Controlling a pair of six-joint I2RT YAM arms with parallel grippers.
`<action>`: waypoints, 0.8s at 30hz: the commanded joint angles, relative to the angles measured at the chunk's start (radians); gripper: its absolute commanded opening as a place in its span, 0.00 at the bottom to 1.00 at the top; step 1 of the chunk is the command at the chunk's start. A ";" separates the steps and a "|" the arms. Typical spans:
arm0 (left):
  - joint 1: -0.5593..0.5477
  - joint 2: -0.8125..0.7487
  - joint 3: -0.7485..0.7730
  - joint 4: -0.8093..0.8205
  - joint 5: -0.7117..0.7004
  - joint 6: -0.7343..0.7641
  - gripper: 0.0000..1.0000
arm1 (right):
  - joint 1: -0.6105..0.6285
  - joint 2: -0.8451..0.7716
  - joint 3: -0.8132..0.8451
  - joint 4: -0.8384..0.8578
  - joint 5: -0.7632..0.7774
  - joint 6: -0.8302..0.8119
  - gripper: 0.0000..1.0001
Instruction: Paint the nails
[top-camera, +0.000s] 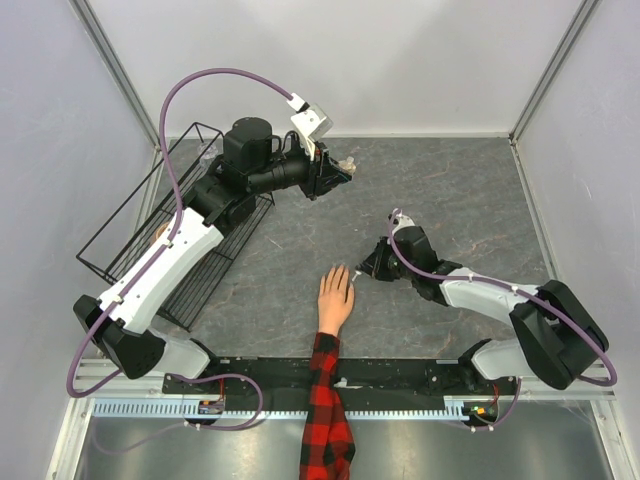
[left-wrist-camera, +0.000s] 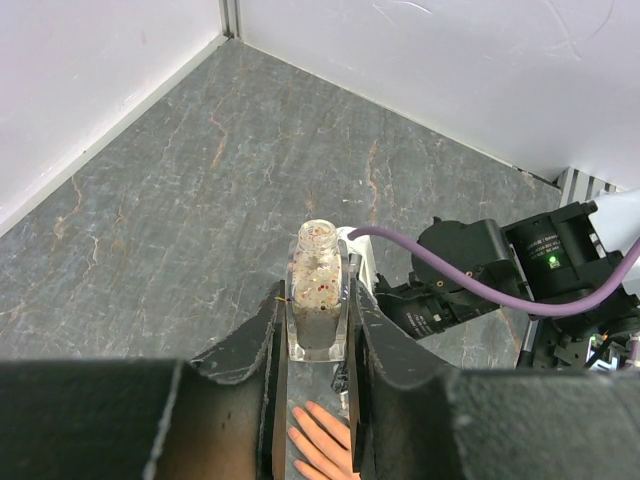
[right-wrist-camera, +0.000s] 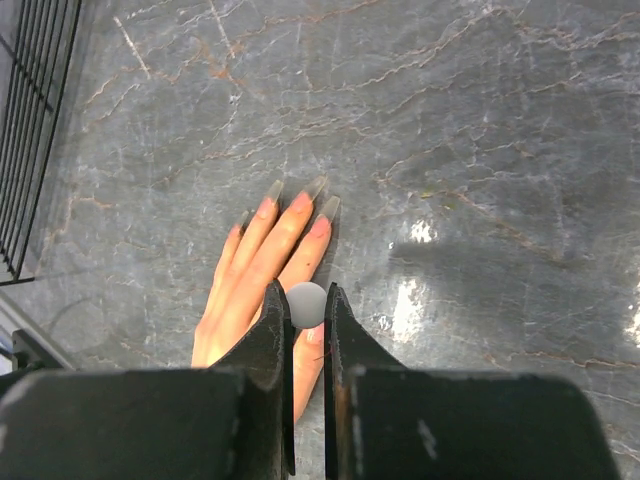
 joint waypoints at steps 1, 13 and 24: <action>0.004 -0.028 0.038 0.022 0.008 0.022 0.02 | -0.004 -0.026 -0.042 0.034 -0.034 0.022 0.00; 0.004 -0.030 0.036 0.019 0.008 0.024 0.02 | -0.003 0.034 -0.054 0.097 -0.062 0.038 0.00; 0.004 -0.019 0.045 0.014 0.006 0.033 0.02 | -0.004 0.062 -0.039 0.127 -0.079 0.043 0.00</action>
